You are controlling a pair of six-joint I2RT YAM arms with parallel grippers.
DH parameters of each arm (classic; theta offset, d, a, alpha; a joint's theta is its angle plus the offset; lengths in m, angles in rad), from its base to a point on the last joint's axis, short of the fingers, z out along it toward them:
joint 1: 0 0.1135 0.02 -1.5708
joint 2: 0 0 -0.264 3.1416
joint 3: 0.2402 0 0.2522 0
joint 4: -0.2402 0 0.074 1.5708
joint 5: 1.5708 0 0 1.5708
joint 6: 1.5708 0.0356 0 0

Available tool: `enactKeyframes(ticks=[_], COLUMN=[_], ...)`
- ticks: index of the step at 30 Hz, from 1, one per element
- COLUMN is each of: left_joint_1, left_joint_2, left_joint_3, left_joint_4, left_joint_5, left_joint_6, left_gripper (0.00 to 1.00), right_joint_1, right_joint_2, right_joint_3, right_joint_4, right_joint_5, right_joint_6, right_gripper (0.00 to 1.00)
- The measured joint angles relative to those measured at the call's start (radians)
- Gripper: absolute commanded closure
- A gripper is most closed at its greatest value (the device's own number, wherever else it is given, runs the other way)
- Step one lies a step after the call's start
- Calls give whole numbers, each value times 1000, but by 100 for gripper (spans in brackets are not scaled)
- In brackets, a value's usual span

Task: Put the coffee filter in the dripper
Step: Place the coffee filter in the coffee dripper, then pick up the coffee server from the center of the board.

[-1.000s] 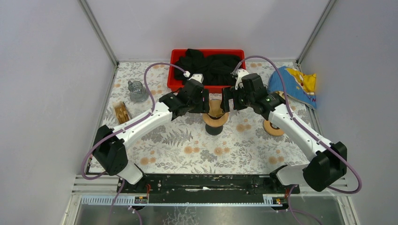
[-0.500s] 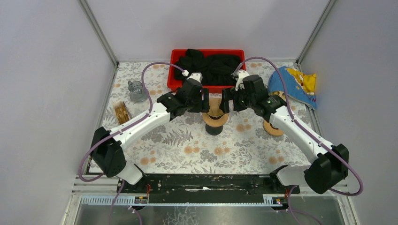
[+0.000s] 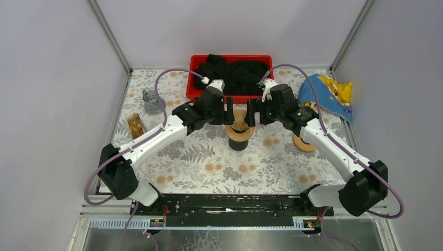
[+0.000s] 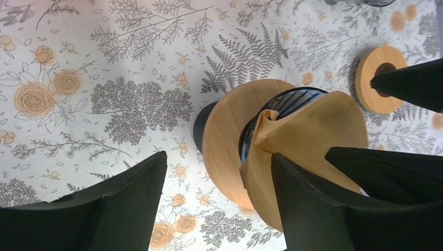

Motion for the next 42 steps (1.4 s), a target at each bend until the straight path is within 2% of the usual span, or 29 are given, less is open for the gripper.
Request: enactKeyframes(ticks=[11,23,32,42], left_joint_1=[3,78,269,529], left_joint_2=[-99,-235,-288,-285], left_joint_3=[-9,-123,-230,-269], left_joint_4=[25,62,70,92], left_joint_5=[3,-6,-11,-37], left_joint_6=[-1,-8,-19,-47], left_gripper=[15,13,12,12], right_joint_1=[0,0,0,0], right_joint_2=[-9,-117,-307,-618], right_joint_3=[0,-4,-117,-279], right_joint_4=[3,29,57,74], right_joint_5=[-21,-48,30,198], right_joint_6=[0,2,0,-1], right_gripper=[1,1,1,1])
